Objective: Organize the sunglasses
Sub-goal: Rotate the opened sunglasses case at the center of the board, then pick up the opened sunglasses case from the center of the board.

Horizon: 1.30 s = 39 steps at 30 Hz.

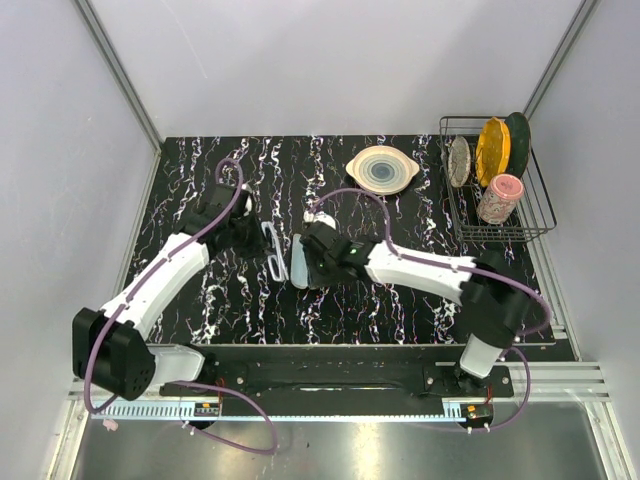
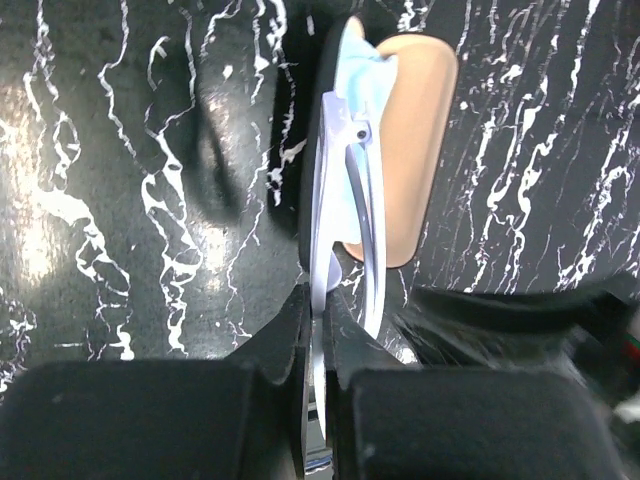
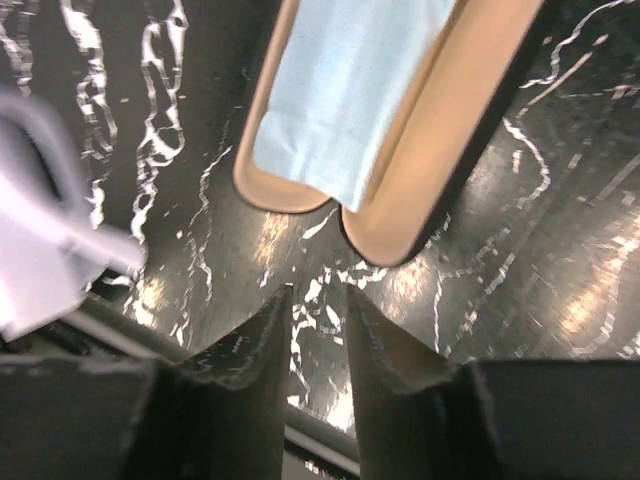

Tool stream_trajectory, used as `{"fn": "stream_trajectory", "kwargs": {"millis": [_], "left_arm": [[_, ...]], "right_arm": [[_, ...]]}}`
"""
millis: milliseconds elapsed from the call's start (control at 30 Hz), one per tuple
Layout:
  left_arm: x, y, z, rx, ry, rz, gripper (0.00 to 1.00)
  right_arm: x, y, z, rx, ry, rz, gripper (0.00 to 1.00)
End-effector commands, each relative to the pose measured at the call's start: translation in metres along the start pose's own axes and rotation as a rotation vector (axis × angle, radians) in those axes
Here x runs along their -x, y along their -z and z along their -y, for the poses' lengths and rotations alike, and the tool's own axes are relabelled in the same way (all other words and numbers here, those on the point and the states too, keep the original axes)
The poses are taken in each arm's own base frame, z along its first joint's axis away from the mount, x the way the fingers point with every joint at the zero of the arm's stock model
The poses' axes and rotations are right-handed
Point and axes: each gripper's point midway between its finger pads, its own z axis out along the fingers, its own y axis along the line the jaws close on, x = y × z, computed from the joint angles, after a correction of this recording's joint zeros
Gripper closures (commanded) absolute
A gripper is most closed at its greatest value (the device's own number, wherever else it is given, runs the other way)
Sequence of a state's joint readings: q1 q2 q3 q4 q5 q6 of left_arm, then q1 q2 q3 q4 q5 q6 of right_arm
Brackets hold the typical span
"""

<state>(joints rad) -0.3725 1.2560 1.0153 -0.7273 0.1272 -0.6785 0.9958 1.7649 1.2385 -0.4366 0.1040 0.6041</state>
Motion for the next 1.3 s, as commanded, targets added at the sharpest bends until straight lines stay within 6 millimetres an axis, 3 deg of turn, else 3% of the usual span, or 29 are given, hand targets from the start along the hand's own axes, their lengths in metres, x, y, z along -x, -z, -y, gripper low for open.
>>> {"fn": "stream_trajectory", "kwargs": {"millis": [0, 100, 333, 533, 833, 1267], "left_arm": [[0.019, 0.008, 0.027, -0.086, -0.124, -0.011, 1.0], [0.019, 0.004, 0.033, -0.093, -0.159, -0.052, 1.0], [0.007, -0.023, 0.054, -0.094, -0.251, -0.136, 1.0], [0.002, -0.047, 0.039, 0.022, -0.29, -0.195, 1.0], [-0.002, -0.062, 0.029, 0.153, -0.333, -0.234, 1.0], [-0.001, -0.078, -0.002, 0.339, -0.331, -0.227, 1.0]], "right_arm": [[0.048, 0.073, -0.005, 0.017, -0.023, 0.178, 0.61], [0.057, 0.089, 0.011, -0.031, -0.022, 0.238, 0.52], [0.059, 0.071, 0.052, -0.102, -0.076, 0.214, 0.48], [0.06, 0.057, 0.057, -0.095, -0.076, 0.191, 0.48], [0.061, 0.035, 0.062, -0.086, -0.096, 0.159, 0.48], [0.064, -0.001, 0.042, 0.024, -0.097, 0.099, 0.47]]}}
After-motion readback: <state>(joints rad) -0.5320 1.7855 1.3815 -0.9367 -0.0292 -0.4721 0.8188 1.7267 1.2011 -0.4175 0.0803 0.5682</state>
